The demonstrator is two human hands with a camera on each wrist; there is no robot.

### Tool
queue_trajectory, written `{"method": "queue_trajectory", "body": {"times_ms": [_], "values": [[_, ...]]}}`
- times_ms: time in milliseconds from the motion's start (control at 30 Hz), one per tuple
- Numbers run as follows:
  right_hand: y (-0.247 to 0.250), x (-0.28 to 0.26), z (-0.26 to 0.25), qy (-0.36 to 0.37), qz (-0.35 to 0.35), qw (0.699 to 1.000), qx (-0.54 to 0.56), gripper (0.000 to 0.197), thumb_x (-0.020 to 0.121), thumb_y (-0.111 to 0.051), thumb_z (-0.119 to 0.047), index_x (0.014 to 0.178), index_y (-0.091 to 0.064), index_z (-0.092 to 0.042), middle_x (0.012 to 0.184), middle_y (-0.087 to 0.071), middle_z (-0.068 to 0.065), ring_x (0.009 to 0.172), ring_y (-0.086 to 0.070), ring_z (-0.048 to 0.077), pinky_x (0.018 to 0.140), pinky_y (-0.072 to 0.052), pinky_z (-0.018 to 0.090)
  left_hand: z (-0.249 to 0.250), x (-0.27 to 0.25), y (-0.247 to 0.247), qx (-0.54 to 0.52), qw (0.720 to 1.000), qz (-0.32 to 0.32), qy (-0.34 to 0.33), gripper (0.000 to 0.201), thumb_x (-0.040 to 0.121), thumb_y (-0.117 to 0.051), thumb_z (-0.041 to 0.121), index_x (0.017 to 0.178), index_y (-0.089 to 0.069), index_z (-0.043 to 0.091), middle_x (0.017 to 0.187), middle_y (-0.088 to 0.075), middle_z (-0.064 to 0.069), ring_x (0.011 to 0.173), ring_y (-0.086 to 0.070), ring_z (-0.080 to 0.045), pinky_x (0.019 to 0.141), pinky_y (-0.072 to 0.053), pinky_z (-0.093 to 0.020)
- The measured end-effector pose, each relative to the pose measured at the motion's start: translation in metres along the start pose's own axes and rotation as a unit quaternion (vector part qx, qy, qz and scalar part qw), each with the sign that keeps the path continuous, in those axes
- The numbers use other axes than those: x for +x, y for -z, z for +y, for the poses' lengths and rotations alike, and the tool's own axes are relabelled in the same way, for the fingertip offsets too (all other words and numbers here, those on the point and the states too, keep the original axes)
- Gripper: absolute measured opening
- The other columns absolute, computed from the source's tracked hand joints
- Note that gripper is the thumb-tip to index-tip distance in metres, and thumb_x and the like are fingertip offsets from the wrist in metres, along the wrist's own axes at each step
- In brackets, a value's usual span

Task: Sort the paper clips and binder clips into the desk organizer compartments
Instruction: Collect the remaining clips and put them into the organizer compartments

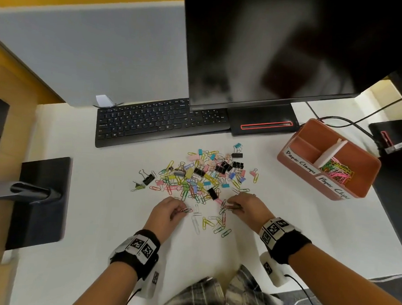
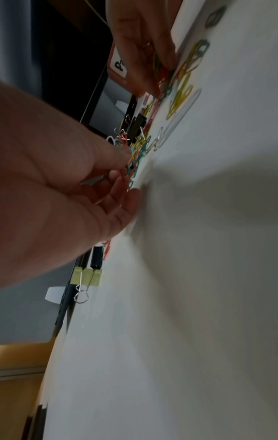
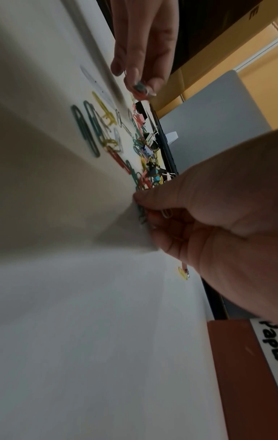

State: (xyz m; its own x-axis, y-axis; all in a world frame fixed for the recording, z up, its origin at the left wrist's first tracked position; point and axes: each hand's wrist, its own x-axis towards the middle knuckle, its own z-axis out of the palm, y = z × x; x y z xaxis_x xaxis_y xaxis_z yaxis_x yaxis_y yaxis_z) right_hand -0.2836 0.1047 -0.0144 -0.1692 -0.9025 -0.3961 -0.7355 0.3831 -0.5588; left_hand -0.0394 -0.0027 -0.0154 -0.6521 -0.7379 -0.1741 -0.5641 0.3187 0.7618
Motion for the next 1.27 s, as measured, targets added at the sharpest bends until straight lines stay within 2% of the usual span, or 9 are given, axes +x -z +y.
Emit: {"method": "queue_trajectory", "body": {"times_ms": [67, 167, 367, 467, 600, 800, 934, 1067, 1267], "values": [[0.003, 0.0, 0.003, -0.008, -0.011, 1.0, -0.021, 0.029, 0.087, -0.062, -0.021, 0.115, -0.064, -0.013, 0.113, -0.064, 0.008, 0.109, -0.055, 0.024, 0.097, -0.04, 0.027, 0.0, -0.006, -0.003, 0.002, 1.0, -0.008, -0.013, 0.005, 0.081, -0.067, 0.012, 0.086, -0.065, 0.012, 0.079, -0.054, 0.013, 0.071, -0.051, -0.002, 0.067, -0.041, -0.01], [0.006, -0.002, 0.003, -0.006, -0.017, 0.999, -0.029, 0.032, 0.087, -0.061, -0.022, 0.119, -0.062, -0.017, 0.113, -0.061, 0.007, 0.109, -0.055, 0.024, 0.096, -0.041, 0.029, 0.001, -0.013, -0.01, 0.001, 0.999, -0.032, 0.005, 0.012, 0.082, -0.066, 0.012, 0.094, -0.065, 0.014, 0.083, -0.061, 0.001, 0.079, -0.057, -0.013, 0.075, -0.048, -0.026], [0.007, 0.002, -0.011, 0.038, -0.054, 0.997, -0.032, 0.042, 0.087, -0.062, -0.018, 0.128, -0.053, -0.019, 0.118, -0.048, 0.004, 0.103, -0.053, 0.021, 0.09, -0.038, 0.021, 0.004, -0.008, -0.019, 0.06, 0.99, -0.124, 0.002, 0.04, 0.087, -0.058, 0.014, 0.125, -0.054, 0.024, 0.086, -0.053, 0.008, 0.09, -0.05, -0.012, 0.088, -0.04, -0.022], [0.006, 0.009, -0.02, 0.035, -0.04, 0.998, -0.024, 0.035, 0.086, -0.062, -0.019, 0.121, -0.06, -0.017, 0.117, -0.049, 0.006, 0.101, -0.054, 0.023, 0.09, -0.04, 0.025, 0.006, 0.0, -0.022, 0.092, 0.987, -0.129, -0.012, 0.032, 0.089, -0.056, 0.016, 0.12, -0.058, 0.022, 0.097, -0.059, 0.002, 0.096, -0.049, -0.013, 0.087, -0.035, -0.02], [0.005, 0.017, -0.025, 0.036, -0.036, 0.998, -0.019, 0.023, 0.087, -0.061, -0.022, 0.108, -0.067, -0.014, 0.11, -0.055, 0.009, 0.102, -0.052, 0.025, 0.09, -0.043, 0.032, 0.012, 0.009, -0.026, 0.104, 0.99, -0.093, -0.019, 0.02, 0.086, -0.06, 0.014, 0.105, -0.066, 0.012, 0.101, -0.062, -0.007, 0.097, -0.055, -0.021, 0.084, -0.04, -0.023], [0.007, 0.022, -0.026, 0.048, -0.067, 0.993, -0.085, 0.024, 0.093, -0.052, -0.024, 0.111, -0.064, -0.014, 0.11, -0.061, 0.008, 0.106, -0.051, 0.024, 0.091, -0.042, 0.033, 0.013, 0.017, -0.031, 0.144, 0.986, -0.082, -0.023, 0.014, 0.086, -0.06, 0.012, 0.098, -0.066, 0.007, 0.105, -0.054, -0.007, 0.095, -0.054, -0.021, 0.084, -0.038, -0.019], [0.015, 0.014, -0.022, 0.072, -0.051, 0.993, -0.08, 0.022, 0.094, -0.05, -0.023, 0.108, -0.065, -0.012, 0.107, -0.062, 0.007, 0.102, -0.053, 0.023, 0.091, -0.042, 0.03, 0.015, 0.019, -0.032, 0.187, 0.976, -0.116, 0.004, 0.018, 0.091, -0.051, 0.015, 0.106, -0.061, 0.011, 0.108, -0.056, -0.006, 0.102, -0.05, -0.022, 0.089, -0.044, -0.033], [0.037, -0.001, -0.008, 0.091, -0.019, 0.995, -0.047, 0.019, 0.093, -0.051, -0.022, 0.101, -0.066, -0.014, 0.101, -0.064, 0.003, 0.098, -0.053, 0.02, 0.09, -0.043, 0.031, 0.016, 0.017, -0.039, 0.247, 0.961, -0.127, 0.014, 0.025, 0.092, -0.045, 0.008, 0.115, -0.052, 0.012, 0.118, -0.051, -0.008, 0.106, -0.048, -0.025, 0.088, -0.042, -0.032], [0.096, -0.024, 0.01, 0.119, 0.113, 0.986, -0.021, 0.009, 0.085, -0.065, -0.019, 0.092, -0.069, -0.016, 0.089, -0.068, 0.003, 0.086, -0.059, 0.02, 0.081, -0.049, 0.033, 0.037, 0.019, -0.029, 0.19, 0.977, -0.091, 0.031, 0.021, 0.094, -0.045, 0.013, 0.112, -0.055, 0.01, 0.113, -0.054, -0.006, 0.103, -0.049, -0.02, 0.086, -0.037, -0.021]]}}
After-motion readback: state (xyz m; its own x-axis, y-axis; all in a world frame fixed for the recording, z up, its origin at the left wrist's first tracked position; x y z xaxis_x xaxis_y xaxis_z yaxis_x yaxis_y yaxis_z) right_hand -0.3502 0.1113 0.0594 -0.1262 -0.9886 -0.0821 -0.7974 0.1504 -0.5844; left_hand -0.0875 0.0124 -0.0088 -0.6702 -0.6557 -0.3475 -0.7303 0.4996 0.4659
